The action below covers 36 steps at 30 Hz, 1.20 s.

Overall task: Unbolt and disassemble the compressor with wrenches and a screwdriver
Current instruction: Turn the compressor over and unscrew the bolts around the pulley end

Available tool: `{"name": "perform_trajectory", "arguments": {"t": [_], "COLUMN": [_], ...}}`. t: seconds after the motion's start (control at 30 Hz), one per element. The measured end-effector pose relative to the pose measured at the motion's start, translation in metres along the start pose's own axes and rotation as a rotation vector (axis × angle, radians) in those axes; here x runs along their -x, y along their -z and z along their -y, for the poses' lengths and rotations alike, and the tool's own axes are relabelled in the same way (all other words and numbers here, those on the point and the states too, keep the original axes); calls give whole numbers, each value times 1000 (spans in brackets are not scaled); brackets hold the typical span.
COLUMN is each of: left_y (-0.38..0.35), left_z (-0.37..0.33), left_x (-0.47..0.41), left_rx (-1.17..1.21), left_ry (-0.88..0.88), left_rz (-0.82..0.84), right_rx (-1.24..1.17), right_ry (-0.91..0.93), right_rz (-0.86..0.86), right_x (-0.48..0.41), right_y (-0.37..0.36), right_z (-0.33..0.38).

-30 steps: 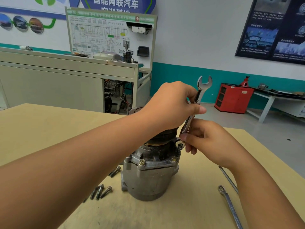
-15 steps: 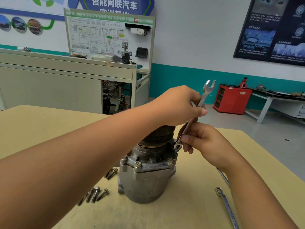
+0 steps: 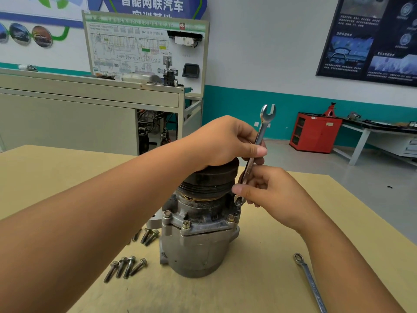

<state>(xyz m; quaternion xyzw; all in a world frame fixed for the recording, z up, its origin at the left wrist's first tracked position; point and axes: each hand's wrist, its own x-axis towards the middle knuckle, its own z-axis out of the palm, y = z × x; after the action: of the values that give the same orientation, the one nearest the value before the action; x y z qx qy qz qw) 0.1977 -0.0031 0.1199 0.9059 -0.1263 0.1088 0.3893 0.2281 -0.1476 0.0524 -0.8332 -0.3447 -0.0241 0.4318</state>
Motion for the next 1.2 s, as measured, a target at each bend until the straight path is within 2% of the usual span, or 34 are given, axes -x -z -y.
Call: {"name": "perform_trajectory", "arguments": {"t": [0.37, 0.6, 1.2], "left_y": [1, -1, -3], "left_z": [1, 3, 0], "left_x": [4, 3, 8], "left_rx": [111, 154, 98], "left_ry": [-43, -43, 32], "left_rz": [20, -34, -170], "right_rx": [122, 71, 47], "right_ry": [-45, 0, 26], "right_rz": [92, 4, -44], "right_x": [4, 3, 3], "right_y": [0, 2, 2], "right_z": [9, 9, 8]}}
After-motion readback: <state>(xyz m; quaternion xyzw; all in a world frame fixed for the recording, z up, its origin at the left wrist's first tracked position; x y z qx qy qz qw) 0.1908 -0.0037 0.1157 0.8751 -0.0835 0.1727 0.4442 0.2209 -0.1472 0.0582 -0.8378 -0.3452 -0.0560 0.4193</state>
